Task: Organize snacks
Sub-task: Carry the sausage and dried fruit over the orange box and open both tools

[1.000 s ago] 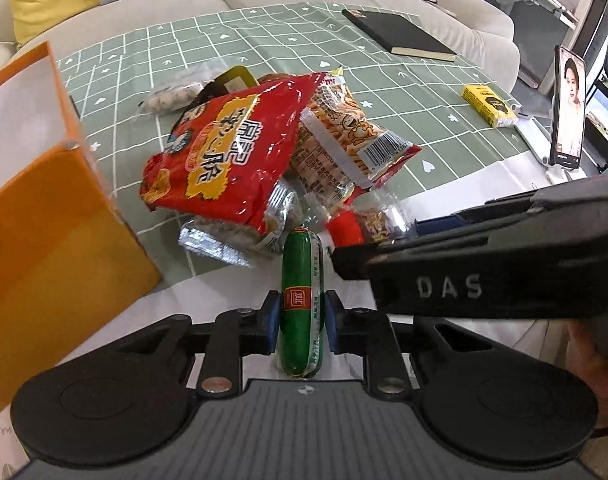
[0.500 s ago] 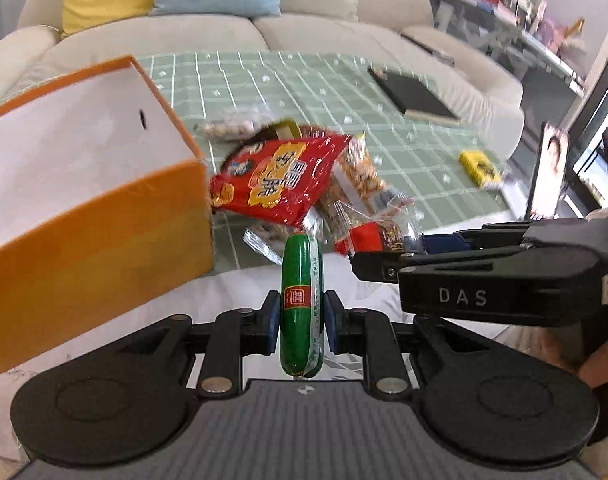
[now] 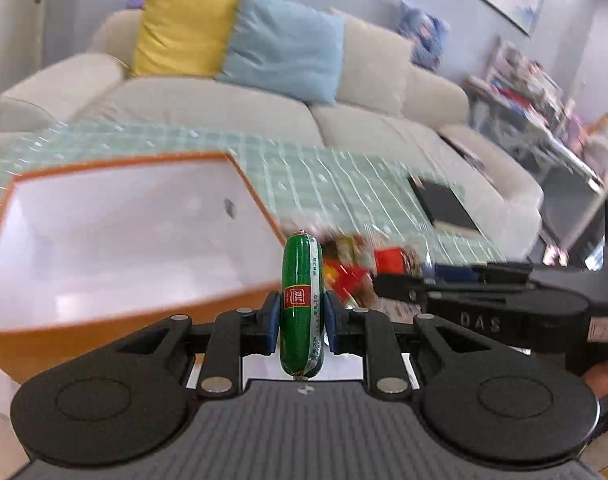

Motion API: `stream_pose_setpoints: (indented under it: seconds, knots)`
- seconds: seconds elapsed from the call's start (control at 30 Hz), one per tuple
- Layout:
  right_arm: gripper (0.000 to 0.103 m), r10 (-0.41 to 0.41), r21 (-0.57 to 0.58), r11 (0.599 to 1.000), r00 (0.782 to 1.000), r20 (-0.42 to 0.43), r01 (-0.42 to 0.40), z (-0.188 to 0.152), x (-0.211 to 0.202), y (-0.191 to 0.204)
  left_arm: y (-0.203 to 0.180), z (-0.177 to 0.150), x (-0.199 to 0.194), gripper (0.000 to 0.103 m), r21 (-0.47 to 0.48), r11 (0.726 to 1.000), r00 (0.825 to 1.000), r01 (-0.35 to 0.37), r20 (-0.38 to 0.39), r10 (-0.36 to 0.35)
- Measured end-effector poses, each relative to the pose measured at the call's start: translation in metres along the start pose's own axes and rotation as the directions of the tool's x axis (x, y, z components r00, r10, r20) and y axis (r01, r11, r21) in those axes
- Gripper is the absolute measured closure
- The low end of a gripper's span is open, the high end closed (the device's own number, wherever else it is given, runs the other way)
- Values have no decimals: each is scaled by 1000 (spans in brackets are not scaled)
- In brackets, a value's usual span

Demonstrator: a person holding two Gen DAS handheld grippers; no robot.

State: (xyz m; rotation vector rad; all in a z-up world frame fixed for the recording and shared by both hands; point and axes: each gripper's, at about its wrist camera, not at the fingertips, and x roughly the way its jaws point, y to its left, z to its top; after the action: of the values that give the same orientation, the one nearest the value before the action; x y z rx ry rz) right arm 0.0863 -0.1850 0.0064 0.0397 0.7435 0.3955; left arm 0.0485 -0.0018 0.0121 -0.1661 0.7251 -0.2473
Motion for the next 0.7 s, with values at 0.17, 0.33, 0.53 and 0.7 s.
stream_pose_setpoints:
  seconds: [0.17, 0.33, 0.53, 0.7]
  knots:
    - [60, 49, -103, 994, 999, 8, -48, 28, 18, 32, 31, 23, -6, 78, -66, 993, 995, -97, 17, 98]
    - [60, 65, -155, 985, 997, -29, -69, 49, 50, 56, 64, 35, -1, 78, -149, 977, 988, -154, -28, 152]
    - [60, 49, -259, 963, 993, -107, -75, 72, 97, 82, 99, 48, 26, 78, -216, 952, 972, -219, -131, 194]
    - [60, 19, -326, 941, 976, -217, -91, 84, 134, 97, 120, 52, 52, 78, -215, 940, 951, -265, -218, 219]
